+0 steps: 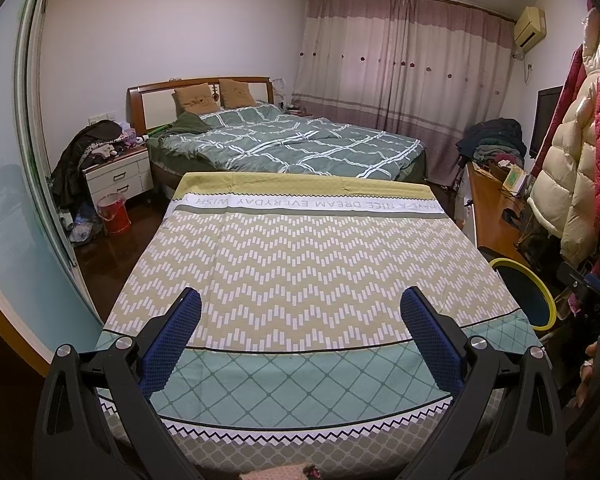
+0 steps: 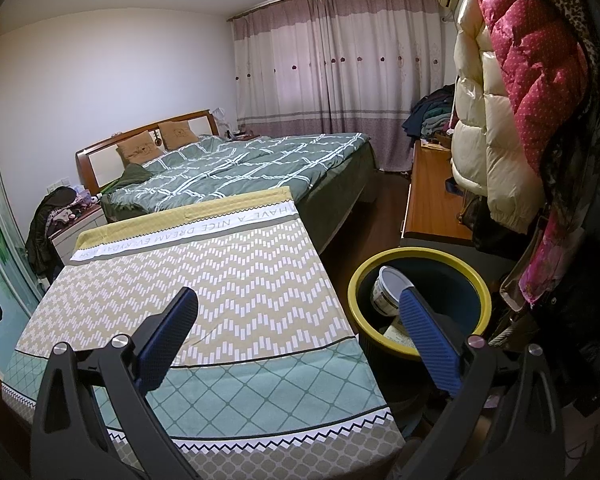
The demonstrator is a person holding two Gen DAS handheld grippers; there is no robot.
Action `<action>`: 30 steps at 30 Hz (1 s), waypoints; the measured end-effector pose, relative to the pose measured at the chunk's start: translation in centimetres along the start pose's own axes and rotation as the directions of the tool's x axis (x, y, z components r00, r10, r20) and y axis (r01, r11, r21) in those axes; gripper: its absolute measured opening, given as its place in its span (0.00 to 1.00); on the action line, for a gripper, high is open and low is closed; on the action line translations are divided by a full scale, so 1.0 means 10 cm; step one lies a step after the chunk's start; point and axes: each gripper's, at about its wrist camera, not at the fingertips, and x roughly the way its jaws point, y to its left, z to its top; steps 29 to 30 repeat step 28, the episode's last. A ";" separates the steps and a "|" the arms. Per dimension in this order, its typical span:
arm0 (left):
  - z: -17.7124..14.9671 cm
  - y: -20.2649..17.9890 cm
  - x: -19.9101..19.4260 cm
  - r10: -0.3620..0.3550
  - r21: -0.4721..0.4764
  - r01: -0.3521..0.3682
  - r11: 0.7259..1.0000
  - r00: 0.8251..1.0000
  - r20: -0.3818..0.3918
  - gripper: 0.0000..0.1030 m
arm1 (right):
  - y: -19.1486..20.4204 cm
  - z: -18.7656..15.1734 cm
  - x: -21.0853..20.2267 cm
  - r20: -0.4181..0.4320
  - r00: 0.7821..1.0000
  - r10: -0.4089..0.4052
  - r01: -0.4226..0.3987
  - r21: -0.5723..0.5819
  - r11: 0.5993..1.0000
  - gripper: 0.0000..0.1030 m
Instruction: Collect trash
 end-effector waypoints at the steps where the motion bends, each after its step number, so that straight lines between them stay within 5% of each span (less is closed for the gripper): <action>1: 0.00 0.00 0.01 -0.001 -0.001 0.001 1.000 1.000 -0.002 0.95 | 0.01 -0.01 0.00 -0.001 1.000 0.001 -0.001 0.000 1.000 0.93; 18: 0.09 0.02 0.19 -0.043 0.007 0.043 0.999 0.999 -0.012 0.95 | 0.10 0.03 0.12 -0.022 1.000 0.010 -0.010 -0.011 1.000 0.93; 30: 0.53 0.13 1.33 0.071 0.054 -0.066 0.996 0.993 -0.098 0.95 | 0.42 0.37 1.02 -0.099 0.992 0.072 -0.081 -0.091 0.993 0.93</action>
